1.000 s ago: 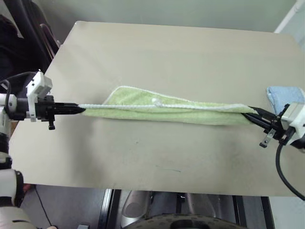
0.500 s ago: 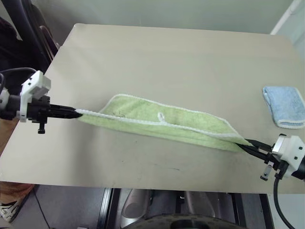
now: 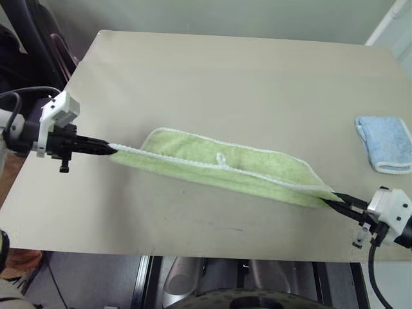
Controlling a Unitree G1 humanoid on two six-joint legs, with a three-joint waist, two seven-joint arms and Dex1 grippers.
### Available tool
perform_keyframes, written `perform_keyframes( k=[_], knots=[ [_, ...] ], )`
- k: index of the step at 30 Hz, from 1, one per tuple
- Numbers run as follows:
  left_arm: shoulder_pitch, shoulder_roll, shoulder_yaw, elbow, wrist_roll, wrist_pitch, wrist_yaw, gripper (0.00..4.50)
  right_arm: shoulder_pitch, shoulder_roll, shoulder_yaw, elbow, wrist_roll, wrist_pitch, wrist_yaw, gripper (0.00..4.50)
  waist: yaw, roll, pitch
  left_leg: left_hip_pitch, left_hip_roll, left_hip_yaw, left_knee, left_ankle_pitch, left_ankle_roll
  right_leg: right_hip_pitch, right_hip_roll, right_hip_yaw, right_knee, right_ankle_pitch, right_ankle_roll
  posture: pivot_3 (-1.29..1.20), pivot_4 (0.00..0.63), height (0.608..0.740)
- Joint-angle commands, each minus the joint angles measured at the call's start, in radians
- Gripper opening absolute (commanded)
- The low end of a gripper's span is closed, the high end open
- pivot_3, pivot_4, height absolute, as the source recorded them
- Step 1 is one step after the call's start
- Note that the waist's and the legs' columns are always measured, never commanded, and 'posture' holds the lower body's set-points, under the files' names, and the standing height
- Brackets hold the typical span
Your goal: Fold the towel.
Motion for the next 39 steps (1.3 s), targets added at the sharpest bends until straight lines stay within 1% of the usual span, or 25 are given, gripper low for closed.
perform_keyframes(
  k=[1,7,9,13,14,16,20,27,29,31,35,39],
  knots=[
    [-0.075,-0.066,0.038,0.113,0.051,-0.045,-0.049,0.01,-0.04,0.005,0.0,0.016,-0.001,0.026,-0.045,0.0,0.003,0.0,0.0,0.001,0.0,0.0,0.0,0.0,0.0,0.001,0.0,0.0,0.0,0.0,0.0,0.0,0.15,0.733],
    [-0.202,-0.251,0.116,0.347,0.175,-0.129,-0.041,0.01,-0.114,-0.019,0.032,0.079,-0.042,0.068,-0.069,0.0,0.01,0.0,0.0,-0.001,0.0,0.0,0.0,0.002,-0.001,0.0,-0.001,0.0,0.0,0.0,0.001,0.0,0.15,0.733],
    [-0.222,-0.299,0.139,0.395,0.216,-0.166,-0.032,0.01,-0.141,-0.028,0.045,0.108,-0.053,0.068,-0.069,0.0,0.01,-0.001,0.0,-0.001,0.0,0.001,0.001,0.005,0.003,0.001,-0.001,0.0,-0.001,0.001,0.002,0.0,0.15,0.733],
    [-0.263,-0.369,0.202,0.455,0.273,-0.181,-0.028,0.01,-0.194,-0.03,0.078,0.15,-0.08,0.052,-0.074,0.0,0.01,-0.001,0.0,-0.001,0.0,0.001,0.0,0.009,0.009,0.001,-0.001,0.0,-0.001,0.001,0.003,0.0,0.15,0.733],
    [-0.27,-0.379,0.208,0.463,0.292,-0.182,-0.034,0.01,-0.2,-0.028,0.09,0.158,-0.089,0.047,-0.072,0.0,0.01,-0.001,0.0,-0.001,0.0,0.001,0.0,0.011,0.012,0.001,-0.001,0.0,-0.001,0.001,0.004,0.0,0.15,0.733],
    [-0.277,-0.39,0.216,0.474,0.325,-0.188,-0.045,0.01,-0.213,-0.023,0.108,0.17,-0.101,0.039,-0.074,0.0,0.01,-0.001,0.0,-0.001,0.0,0.001,0.0,0.011,0.013,0.001,-0.001,0.0,-0.001,0.002,0.006,0.0,0.15,0.733],
    [-0.274,-0.412,0.256,0.5,0.369,-0.212,-0.017,0.01,-0.241,-0.007,0.123,0.198,-0.111,0.012,-0.085,0.0,0.01,-0.001,0.0,-0.001,0.0,0.002,0.0,0.011,0.014,0.001,-0.001,0.0,-0.002,0.005,0.013,0.0,0.15,0.733],
    [-0.27,-0.425,0.307,0.524,0.432,-0.223,0.007,0.01,-0.288,0.006,0.128,0.253,-0.138,-0.018,-0.112,0.0,0.009,-0.001,0.0,-0.001,0.0,0.002,0.0,0.011,0.014,0.001,-0.001,0.0,-0.002,0.006,0.014,0.0,0.15,0.733],
    [-0.265,-0.433,0.328,0.531,0.44,-0.237,0.032,0.01,-0.3,-0.004,0.14,0.287,-0.173,-0.032,-0.12,0.0,0.01,-0.001,0.0,-0.001,0.0,0.001,0.0,0.011,0.014,0.001,-0.001,0.0,-0.002,0.006,0.014,0.0,0.15,0.733],
    [-0.262,-0.447,0.352,0.538,0.444,-0.239,0.063,0.01,-0.313,-0.01,0.154,0.318,-0.169,-0.036,-0.098,0.0,0.012,-0.001,0.0,-0.001,0.0,0.001,0.0,0.011,0.014,0.001,-0.001,0.0,-0.002,0.006,0.014,0.0,0.15,0.733],
    [-0.252,-0.47,0.375,0.543,0.464,-0.258,0.085,0.01,-0.331,-0.027,0.167,0.31,-0.13,0.046,-0.084,0.0,0.013,-0.001,0.0,-0.001,0.0,0.002,0.0,0.011,0.014,0.001,-0.001,0.0,-0.002,0.006,0.014,0.0,0.15,0.733],
    [-0.25,-0.481,0.386,0.544,0.483,-0.249,0.069,0.01,-0.358,-0.041,0.173,0.299,-0.046,0.137,-0.032,0.0,0.012,-0.001,0.0,-0.001,0.0,0.002,0.0,0.011,0.014,0.001,-0.001,0.0,-0.002,0.006,0.015,0.0,0.15,0.733]
  ],
)
